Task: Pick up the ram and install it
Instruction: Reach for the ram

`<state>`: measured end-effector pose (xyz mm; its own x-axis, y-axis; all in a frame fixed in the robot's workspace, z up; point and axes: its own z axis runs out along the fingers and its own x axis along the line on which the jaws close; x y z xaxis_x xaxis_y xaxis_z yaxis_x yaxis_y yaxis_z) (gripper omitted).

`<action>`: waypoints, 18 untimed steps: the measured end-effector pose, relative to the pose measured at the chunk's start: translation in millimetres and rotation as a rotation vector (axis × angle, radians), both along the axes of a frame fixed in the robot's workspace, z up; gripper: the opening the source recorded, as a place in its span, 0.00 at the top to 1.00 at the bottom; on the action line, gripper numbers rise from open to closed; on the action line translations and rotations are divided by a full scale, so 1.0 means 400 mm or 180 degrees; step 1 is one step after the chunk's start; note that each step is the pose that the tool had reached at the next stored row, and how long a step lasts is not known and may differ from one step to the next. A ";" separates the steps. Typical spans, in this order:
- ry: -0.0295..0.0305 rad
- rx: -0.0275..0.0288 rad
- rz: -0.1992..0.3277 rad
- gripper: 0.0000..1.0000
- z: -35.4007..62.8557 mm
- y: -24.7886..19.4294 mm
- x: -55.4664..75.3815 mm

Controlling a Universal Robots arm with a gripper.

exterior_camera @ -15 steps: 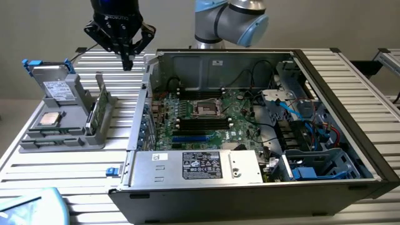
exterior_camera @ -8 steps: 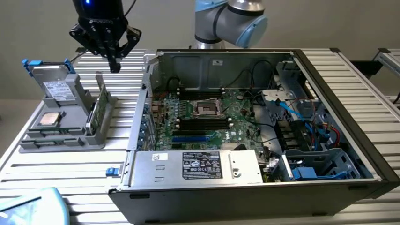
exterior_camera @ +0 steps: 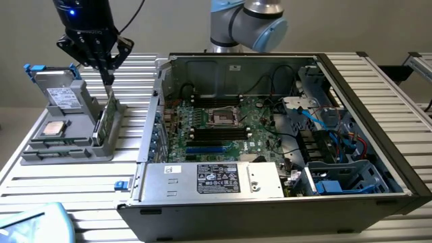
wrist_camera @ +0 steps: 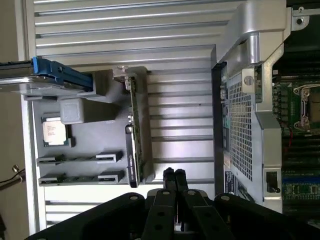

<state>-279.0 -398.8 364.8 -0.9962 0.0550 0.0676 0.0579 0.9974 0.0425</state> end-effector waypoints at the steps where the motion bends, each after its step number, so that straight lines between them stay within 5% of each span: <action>1: 0.0000 0.0000 0.0001 0.90 -0.005 0.000 -0.011; 11: 0.0000 0.0000 0.0015 0.90 -0.050 0.000 -0.120; 18: 0.0004 -0.0005 0.0073 0.90 -0.066 0.000 -0.150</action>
<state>-338.9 -398.9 338.5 -0.9971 0.0323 0.0688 0.0352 0.9985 0.0408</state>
